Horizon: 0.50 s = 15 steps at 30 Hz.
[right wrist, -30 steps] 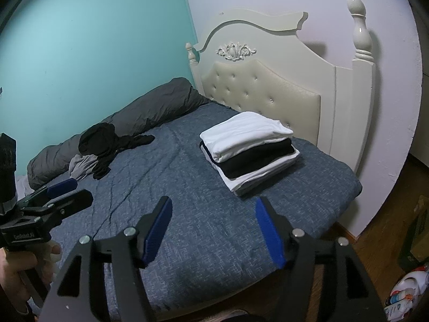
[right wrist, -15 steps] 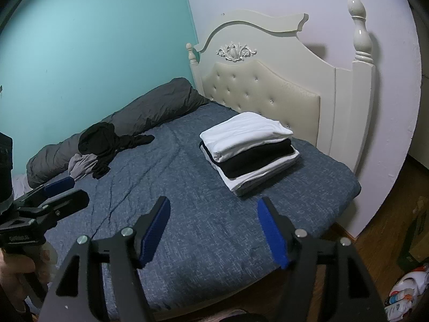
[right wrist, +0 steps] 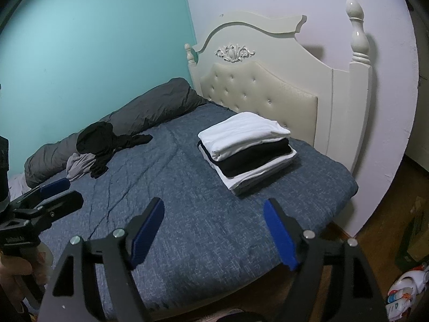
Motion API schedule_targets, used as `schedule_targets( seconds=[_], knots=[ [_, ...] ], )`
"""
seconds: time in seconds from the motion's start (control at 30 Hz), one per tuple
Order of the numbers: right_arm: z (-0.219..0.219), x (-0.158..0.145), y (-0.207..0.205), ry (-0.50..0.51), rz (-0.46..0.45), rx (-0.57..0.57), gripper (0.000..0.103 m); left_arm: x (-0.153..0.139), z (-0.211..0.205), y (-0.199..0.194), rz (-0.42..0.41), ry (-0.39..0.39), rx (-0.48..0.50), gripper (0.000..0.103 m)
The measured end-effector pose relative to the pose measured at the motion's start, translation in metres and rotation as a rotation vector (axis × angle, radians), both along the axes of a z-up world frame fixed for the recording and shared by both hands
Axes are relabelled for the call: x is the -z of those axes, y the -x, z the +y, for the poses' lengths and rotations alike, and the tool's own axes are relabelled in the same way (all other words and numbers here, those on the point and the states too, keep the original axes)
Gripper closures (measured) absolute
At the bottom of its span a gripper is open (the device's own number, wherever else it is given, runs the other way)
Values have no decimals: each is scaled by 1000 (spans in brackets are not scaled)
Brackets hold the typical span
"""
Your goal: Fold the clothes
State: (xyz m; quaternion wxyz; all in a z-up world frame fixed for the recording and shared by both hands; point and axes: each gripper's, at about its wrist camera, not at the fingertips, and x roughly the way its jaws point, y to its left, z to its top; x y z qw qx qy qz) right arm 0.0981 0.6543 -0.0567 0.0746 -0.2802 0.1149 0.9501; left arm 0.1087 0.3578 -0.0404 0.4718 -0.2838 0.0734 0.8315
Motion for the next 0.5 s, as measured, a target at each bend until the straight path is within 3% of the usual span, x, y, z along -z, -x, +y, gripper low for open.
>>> schedule_targets(
  seconds=[0.5],
  knots=[
    [-6,0,-4,-7,-1,-1,25,-2,-9,-7,-11,-7,20,0]
  ],
)
